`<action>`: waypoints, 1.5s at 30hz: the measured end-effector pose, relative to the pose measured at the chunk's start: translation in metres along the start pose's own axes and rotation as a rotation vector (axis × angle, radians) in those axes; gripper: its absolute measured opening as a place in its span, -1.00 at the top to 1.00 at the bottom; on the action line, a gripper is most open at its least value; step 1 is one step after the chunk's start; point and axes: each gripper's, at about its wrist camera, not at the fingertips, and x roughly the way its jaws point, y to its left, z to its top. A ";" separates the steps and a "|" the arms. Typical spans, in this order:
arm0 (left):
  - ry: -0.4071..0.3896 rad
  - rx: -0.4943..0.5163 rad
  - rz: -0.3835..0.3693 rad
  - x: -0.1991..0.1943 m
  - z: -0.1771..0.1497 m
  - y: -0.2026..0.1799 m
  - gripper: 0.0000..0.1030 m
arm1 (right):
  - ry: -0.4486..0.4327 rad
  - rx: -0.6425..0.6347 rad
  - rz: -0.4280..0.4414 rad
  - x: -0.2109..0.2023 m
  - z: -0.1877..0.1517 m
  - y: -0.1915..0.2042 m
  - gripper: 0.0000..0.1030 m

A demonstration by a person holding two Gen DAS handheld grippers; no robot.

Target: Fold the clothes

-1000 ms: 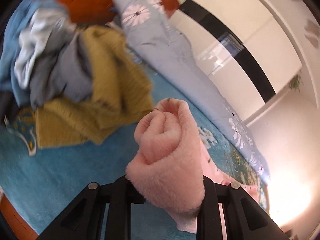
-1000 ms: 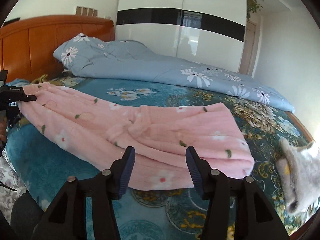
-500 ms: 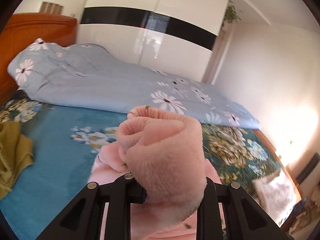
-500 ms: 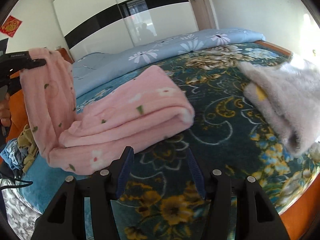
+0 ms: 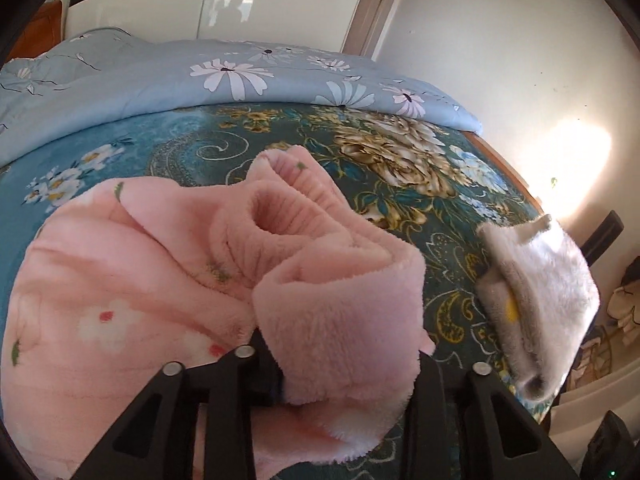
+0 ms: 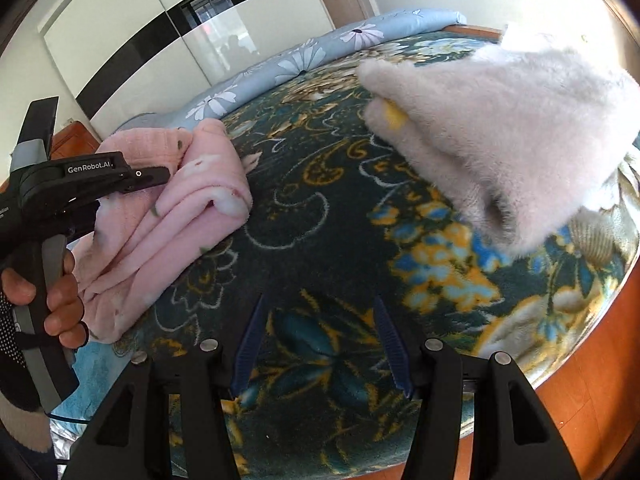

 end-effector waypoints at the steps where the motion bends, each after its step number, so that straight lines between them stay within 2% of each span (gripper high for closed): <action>1: 0.007 -0.008 -0.047 -0.005 -0.003 0.000 -0.31 | -0.007 0.005 0.020 -0.001 0.001 0.000 -0.11; 2: 0.018 -0.024 -0.106 -0.013 -0.006 0.001 -0.52 | -0.013 0.017 0.047 -0.003 0.003 0.000 -0.11; 5: 0.024 -0.077 -0.247 -0.041 -0.013 0.005 -0.53 | -0.034 0.058 0.137 -0.007 0.009 0.000 -0.11; 7: -0.021 -0.128 -0.284 -0.067 -0.018 0.018 -0.53 | -0.055 0.080 0.219 -0.010 0.014 0.003 -0.11; 9: -0.109 -0.189 -0.189 -0.096 -0.023 0.042 -0.54 | -0.071 0.103 0.328 -0.012 0.020 0.008 -0.11; 12: -0.231 -0.291 0.128 -0.130 -0.029 0.088 -0.54 | -0.090 0.092 0.440 -0.005 0.036 0.027 -0.11; 14: -0.225 -0.342 0.285 -0.137 -0.034 0.120 -0.55 | -0.103 0.066 0.485 0.004 0.048 0.043 -0.12; 17: -0.142 -0.418 0.330 -0.135 -0.049 0.160 -0.55 | -0.079 0.049 0.554 0.026 0.058 0.062 -0.14; 21: -0.085 -0.471 0.257 -0.127 -0.067 0.179 -0.55 | -0.036 0.036 0.492 0.048 0.064 0.077 -0.22; 26: -0.065 -0.402 0.275 -0.118 -0.071 0.164 -0.55 | 0.004 0.032 0.446 0.057 0.065 0.088 -0.22; 28: -0.072 -0.405 0.265 -0.119 -0.073 0.163 -0.55 | 0.011 0.022 0.414 0.059 0.071 0.093 -0.02; 29: -0.073 -0.414 0.251 -0.120 -0.074 0.164 -0.55 | 0.016 0.020 0.402 0.059 0.075 0.096 0.36; 30: -0.074 -0.422 0.234 -0.121 -0.076 0.165 -0.55 | 0.019 0.021 0.399 0.058 0.079 0.097 0.42; 32: -0.077 -0.433 0.191 -0.123 -0.078 0.167 -0.55 | -0.012 0.038 0.468 0.052 0.093 0.097 0.49; 34: -0.074 -0.431 0.127 -0.123 -0.080 0.166 -0.57 | -0.072 0.076 0.564 0.041 0.106 0.090 0.49; 35: -0.072 -0.429 0.091 -0.122 -0.081 0.166 -0.62 | -0.095 0.097 0.577 0.037 0.110 0.085 0.49; 37: -0.064 -0.427 0.053 -0.121 -0.083 0.164 -0.66 | -0.091 0.140 0.528 0.045 0.112 0.071 0.49; 40: -0.044 -0.424 0.045 -0.115 -0.085 0.163 -0.66 | 0.011 0.187 0.396 0.080 0.100 0.051 0.48; 42: -0.035 -0.435 0.036 -0.111 -0.087 0.165 -0.68 | 0.044 0.201 0.390 0.094 0.089 0.043 0.46; 44: -0.032 -0.462 0.003 -0.110 -0.087 0.171 -0.68 | 0.034 0.209 0.411 0.095 0.084 0.038 0.46; 45: -0.038 -0.468 -0.014 -0.112 -0.087 0.172 -0.68 | 0.030 0.204 0.415 0.093 0.084 0.038 0.39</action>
